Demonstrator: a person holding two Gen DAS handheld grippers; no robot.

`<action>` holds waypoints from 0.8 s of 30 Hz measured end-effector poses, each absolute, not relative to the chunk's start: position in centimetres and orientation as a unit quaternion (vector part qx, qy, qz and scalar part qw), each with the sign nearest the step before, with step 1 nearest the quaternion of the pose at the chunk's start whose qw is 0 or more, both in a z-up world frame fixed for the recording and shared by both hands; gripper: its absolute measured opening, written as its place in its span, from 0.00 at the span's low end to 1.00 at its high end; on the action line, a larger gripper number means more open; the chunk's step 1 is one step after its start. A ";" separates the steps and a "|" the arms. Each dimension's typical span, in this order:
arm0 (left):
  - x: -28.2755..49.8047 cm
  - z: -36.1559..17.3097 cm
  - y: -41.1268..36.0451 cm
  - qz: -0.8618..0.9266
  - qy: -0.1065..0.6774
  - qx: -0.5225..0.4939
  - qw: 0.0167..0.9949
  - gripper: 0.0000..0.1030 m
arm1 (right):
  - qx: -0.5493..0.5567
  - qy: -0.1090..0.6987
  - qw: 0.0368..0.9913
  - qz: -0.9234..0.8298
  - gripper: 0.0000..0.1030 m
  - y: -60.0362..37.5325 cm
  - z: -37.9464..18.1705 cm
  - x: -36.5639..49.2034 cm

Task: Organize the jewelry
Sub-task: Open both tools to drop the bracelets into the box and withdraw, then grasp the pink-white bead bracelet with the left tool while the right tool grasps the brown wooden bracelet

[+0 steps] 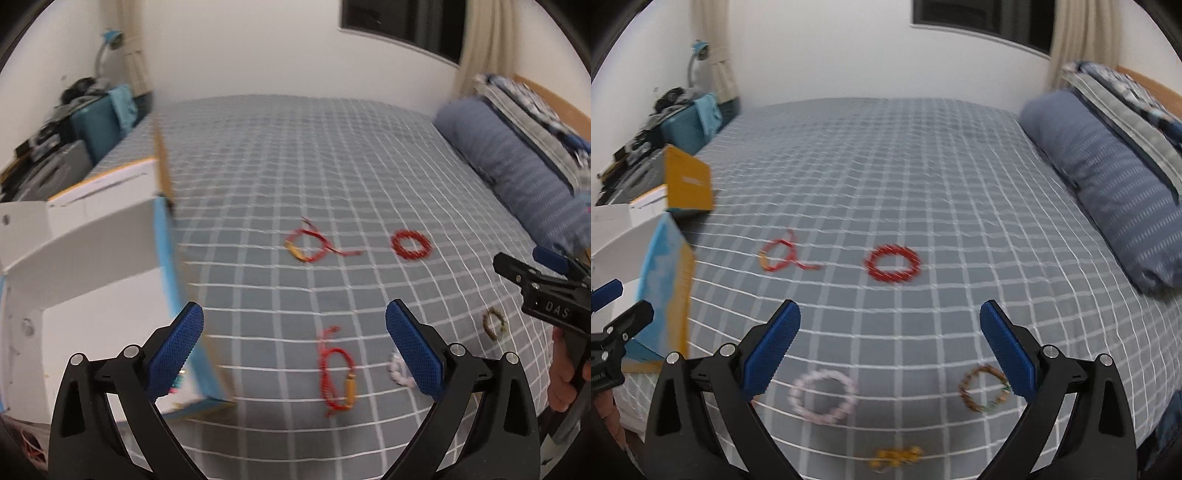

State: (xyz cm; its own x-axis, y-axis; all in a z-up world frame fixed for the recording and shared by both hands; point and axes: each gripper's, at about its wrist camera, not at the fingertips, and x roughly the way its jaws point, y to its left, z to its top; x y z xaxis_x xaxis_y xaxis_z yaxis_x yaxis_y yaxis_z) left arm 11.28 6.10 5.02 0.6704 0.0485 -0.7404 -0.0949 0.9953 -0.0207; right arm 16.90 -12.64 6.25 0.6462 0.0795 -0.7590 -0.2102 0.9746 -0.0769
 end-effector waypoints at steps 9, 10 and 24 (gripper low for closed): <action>13.2 0.8 -0.1 -0.013 0.433 -0.008 0.901 0.94 | -0.061 0.443 0.893 0.042 0.91 -18.5 2.9 17.3; 13.4 0.4 -0.5 -0.016 0.437 -0.008 0.899 0.94 | -0.060 0.447 0.892 0.038 0.91 -19.0 2.5 17.3; 14.7 -4.4 -3.6 -0.041 0.467 -0.003 0.883 0.94 | -0.042 0.481 0.876 0.014 0.91 -23.2 -1.9 17.2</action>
State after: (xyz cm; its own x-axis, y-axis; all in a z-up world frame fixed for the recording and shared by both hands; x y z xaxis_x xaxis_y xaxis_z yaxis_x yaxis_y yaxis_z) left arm 14.66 -3.55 -4.39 0.5600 -0.0746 -0.8251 0.0690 0.9967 -0.0432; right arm 17.16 -23.20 -1.91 0.5376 -0.0171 -0.8431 -0.0644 0.9960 -0.0613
